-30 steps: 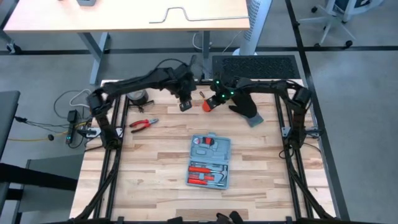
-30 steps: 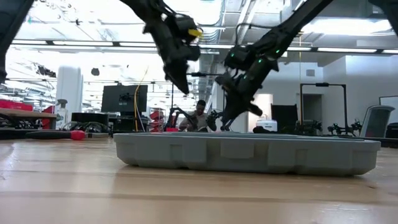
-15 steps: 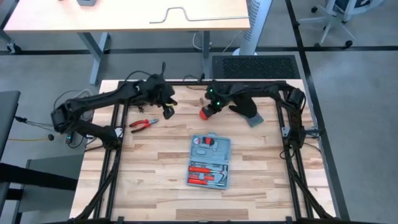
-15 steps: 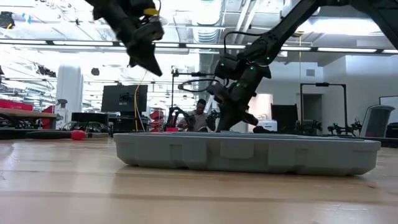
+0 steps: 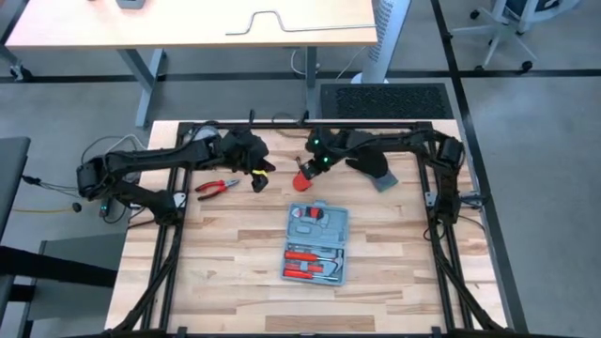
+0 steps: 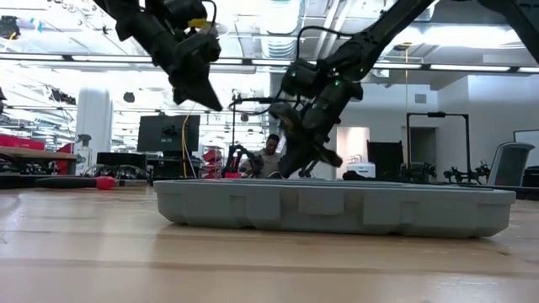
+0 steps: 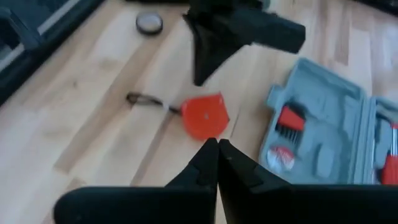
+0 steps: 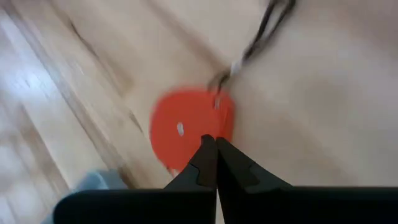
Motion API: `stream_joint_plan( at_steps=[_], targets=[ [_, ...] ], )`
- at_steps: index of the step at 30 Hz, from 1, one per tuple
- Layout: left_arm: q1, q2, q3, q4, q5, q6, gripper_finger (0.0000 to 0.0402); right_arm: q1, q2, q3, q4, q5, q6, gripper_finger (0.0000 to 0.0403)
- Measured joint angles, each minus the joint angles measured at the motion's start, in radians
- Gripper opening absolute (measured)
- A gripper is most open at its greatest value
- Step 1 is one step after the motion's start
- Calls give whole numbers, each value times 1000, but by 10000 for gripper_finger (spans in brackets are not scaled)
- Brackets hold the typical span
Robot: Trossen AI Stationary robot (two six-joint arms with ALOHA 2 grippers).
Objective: Prefit tool cases
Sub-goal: Put the orange measuring tool into the gray prefit tool case
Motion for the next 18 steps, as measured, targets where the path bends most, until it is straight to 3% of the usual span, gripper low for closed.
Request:
stream_joint_plan(
  at_steps=[5, 8, 18],
  targets=[
    [-41, 21, 1, 77, -78, 24, 6, -20, -127, 1, 8, 65, -60, 49],
    [-56, 60, 3, 123, -54, 57, 33, -26, -197, 1, -47, 101, -98, 82],
    [-55, 327, 101, 129, 144, 50, 204, 21, -371, -16, -245, 174, -150, 212]
  ],
)
